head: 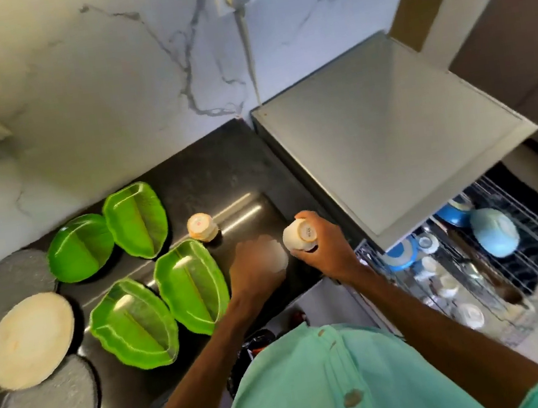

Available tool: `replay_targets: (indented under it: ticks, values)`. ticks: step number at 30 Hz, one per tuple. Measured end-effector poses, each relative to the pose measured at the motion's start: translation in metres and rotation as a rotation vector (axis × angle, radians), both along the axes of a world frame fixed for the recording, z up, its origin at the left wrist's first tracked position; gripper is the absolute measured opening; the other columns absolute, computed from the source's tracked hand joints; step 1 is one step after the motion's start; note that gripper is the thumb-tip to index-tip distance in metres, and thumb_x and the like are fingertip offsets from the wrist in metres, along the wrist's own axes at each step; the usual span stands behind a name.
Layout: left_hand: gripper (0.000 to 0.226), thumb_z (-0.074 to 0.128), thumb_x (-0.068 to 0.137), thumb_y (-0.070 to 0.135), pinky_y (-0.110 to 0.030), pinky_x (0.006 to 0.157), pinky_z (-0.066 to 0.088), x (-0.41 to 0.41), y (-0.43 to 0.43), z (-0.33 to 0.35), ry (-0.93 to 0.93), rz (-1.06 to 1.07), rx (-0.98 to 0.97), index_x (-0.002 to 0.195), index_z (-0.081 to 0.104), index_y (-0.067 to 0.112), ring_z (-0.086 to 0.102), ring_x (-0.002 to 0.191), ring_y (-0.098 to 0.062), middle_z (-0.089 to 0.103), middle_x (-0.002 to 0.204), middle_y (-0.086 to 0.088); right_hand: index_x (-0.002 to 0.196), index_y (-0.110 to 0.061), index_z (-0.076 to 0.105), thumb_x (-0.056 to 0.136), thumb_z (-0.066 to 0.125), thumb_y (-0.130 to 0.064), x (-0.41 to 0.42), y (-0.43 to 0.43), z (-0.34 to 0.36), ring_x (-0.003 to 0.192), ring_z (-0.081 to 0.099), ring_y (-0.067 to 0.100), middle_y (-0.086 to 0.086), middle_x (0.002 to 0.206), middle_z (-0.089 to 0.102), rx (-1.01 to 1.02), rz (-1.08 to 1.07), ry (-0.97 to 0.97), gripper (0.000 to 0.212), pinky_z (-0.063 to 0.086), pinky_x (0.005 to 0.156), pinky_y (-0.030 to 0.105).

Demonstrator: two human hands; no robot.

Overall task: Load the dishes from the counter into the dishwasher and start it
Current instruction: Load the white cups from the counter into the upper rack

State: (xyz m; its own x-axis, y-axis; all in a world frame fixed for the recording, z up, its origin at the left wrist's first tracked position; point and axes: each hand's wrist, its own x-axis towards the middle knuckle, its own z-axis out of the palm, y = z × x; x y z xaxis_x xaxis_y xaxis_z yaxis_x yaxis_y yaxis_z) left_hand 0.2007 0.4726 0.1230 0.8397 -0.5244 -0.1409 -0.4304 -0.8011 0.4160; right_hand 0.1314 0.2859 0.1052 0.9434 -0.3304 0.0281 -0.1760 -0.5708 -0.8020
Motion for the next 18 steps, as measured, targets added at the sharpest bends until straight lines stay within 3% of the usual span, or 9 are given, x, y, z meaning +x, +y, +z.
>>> replay_targets:
  ticks: [3,7,9,12,18]
  values:
    - [0.060,0.075,0.068,0.053,-0.039,0.078,0.051,-0.009,-0.044,0.018,0.012,-0.071,-0.036,0.121,0.051,0.034,0.047,0.104,-0.018,0.056,0.105,0.006,0.133,-0.020,0.052,0.069,0.091,-0.036,-0.031,-0.024,0.008,0.109,0.060,0.007,-0.005,0.123,0.064,-0.001,-0.174,-0.056,0.076,0.049,0.096,0.021]
    - [0.064,0.078,0.070,0.050,-0.034,0.081,0.051,-0.023,-0.100,0.031,0.034,-0.228,-0.046,0.125,0.051,0.033,0.047,0.104,-0.016,0.057,0.110,0.006,0.124,-0.014,0.058,0.064,0.095,-0.031,-0.076,-0.059,0.018,0.094,0.060,0.004,-0.004,0.110,0.067,-0.046,-0.420,-0.126,0.072,0.049,0.082,0.015]
    - [0.066,0.078,0.070,0.051,-0.034,0.082,0.052,-0.033,-0.128,0.033,0.031,-0.303,-0.053,0.127,0.051,0.031,0.047,0.107,-0.016,0.058,0.113,0.005,0.121,-0.011,0.059,0.062,0.096,-0.029,-0.100,-0.078,0.018,0.090,0.062,0.006,-0.003,0.106,0.067,-0.078,-0.511,-0.142,0.072,0.053,0.079,0.020]
    - [0.071,0.082,0.067,0.046,-0.039,0.081,0.056,-0.052,-0.169,0.030,0.046,-0.413,-0.068,0.128,0.049,0.029,0.046,0.114,-0.019,0.057,0.118,0.003,0.122,-0.011,0.059,0.067,0.089,-0.043,-0.140,-0.106,0.008,0.087,0.069,0.017,0.000,0.105,0.069,-0.122,-0.600,-0.148,0.070,0.060,0.073,0.034]
    - [0.076,0.085,0.065,0.045,-0.038,0.077,0.057,-0.110,-0.265,0.008,0.037,-0.582,-0.046,0.130,0.051,0.026,0.047,0.113,-0.020,0.058,0.117,0.000,0.122,-0.001,0.057,0.073,0.082,-0.047,-0.216,-0.175,-0.034,0.088,0.069,0.018,0.010,0.107,0.070,-0.107,-0.702,-0.100,0.072,0.063,0.068,0.039]
